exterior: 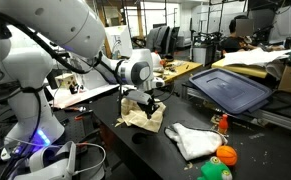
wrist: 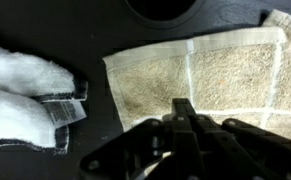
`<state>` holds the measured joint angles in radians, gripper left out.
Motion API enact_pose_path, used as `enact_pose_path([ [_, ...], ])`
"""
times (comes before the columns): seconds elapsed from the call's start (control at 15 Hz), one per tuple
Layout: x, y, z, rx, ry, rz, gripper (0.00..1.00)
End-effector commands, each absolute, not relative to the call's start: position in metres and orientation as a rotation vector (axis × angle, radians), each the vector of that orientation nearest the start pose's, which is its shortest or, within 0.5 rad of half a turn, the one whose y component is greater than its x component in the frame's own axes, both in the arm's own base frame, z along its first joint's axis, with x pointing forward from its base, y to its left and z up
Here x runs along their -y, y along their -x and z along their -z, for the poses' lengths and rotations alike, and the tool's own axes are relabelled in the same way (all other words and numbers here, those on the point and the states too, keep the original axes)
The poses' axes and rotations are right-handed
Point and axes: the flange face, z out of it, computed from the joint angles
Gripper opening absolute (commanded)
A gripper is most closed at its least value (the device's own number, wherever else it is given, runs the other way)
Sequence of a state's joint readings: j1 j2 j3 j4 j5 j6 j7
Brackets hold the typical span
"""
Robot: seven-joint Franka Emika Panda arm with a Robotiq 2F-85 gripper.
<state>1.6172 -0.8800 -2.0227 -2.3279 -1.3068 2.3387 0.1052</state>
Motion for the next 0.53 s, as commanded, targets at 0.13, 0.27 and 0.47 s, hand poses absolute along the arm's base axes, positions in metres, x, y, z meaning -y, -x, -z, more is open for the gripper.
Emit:
enact_pose_path([
  [0.13, 0.146, -0.462, -0.133, 0.736, 3.142, -0.058, 0.0],
  [0.27, 0.152, -0.46, -0.127, 0.73, 3.162, -0.085, 0.0],
  [0.47, 0.161, -0.461, -0.126, 0.753, 3.202, -0.082, 0.0],
])
